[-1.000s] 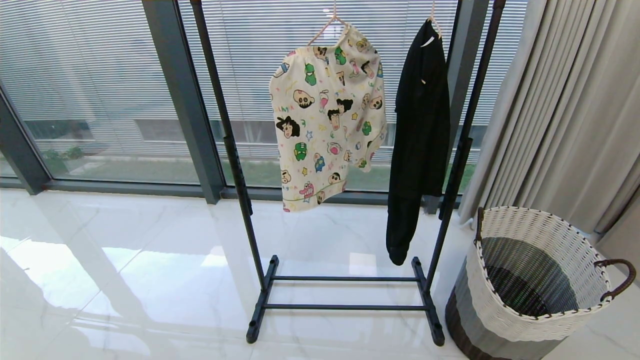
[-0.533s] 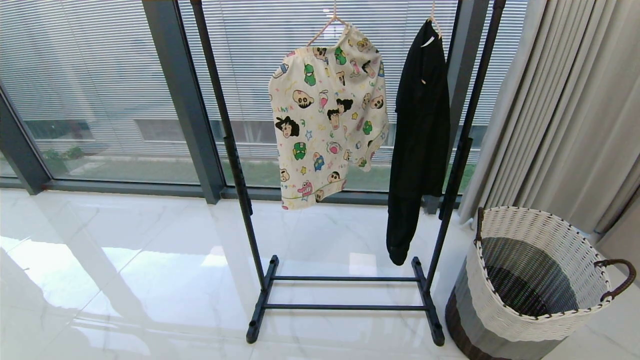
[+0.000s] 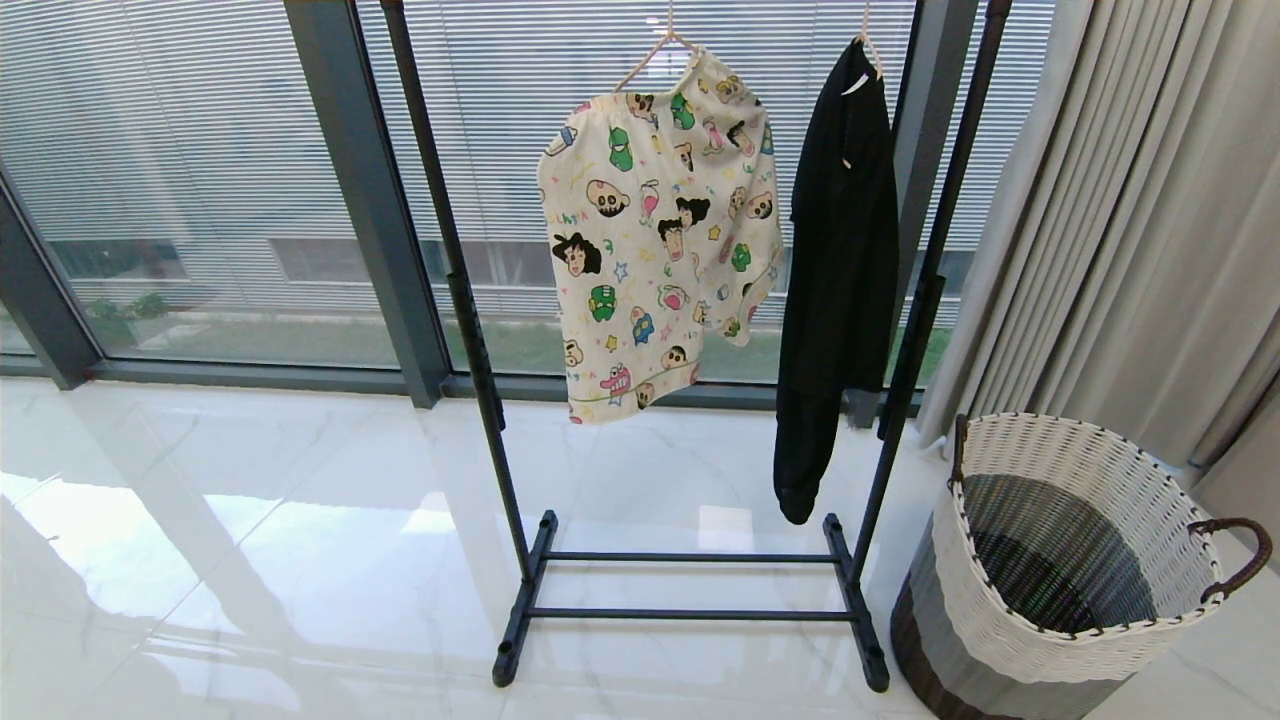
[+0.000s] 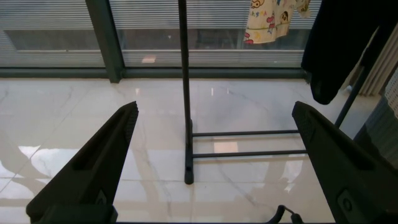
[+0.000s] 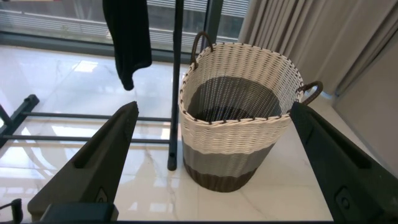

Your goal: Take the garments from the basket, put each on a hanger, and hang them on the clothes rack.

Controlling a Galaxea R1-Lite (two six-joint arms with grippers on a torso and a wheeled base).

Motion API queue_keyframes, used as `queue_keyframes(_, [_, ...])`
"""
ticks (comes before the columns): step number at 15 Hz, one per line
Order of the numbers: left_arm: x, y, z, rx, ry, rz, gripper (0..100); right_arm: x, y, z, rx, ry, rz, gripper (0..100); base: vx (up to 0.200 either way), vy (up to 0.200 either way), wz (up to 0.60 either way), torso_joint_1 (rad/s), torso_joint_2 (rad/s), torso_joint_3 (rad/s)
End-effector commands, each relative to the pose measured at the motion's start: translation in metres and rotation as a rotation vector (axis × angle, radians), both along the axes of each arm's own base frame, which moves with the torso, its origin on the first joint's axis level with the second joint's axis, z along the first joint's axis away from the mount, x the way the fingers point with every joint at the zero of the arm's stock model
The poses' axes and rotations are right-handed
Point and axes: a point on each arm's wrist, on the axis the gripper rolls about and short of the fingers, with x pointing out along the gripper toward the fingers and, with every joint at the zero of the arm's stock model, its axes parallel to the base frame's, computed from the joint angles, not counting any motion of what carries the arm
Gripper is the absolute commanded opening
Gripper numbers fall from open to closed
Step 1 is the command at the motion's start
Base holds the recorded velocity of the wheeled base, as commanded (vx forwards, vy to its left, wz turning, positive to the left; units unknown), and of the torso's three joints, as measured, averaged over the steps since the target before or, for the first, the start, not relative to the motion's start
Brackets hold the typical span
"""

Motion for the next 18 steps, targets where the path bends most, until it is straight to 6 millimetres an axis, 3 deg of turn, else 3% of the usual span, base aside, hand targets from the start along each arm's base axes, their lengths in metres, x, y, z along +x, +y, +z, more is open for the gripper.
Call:
queue_keyframes(1, [-0.0001,0.0,-0.0001,-0.001,-0.001,0.0,100,-0.0002,0.0,-0.0001,-0.001,-0.001,0.001,100,0.0,0.0,0.0,0.0,0.0,0.0])
queue_keyframes(18, [-0.0001,0.0,-0.0001,0.001,-0.001,0.0,100,0.0,0.0,-0.0003,-0.001,-0.001,0.001,100,0.0,0.0,0.0,0.0,0.0,0.0])
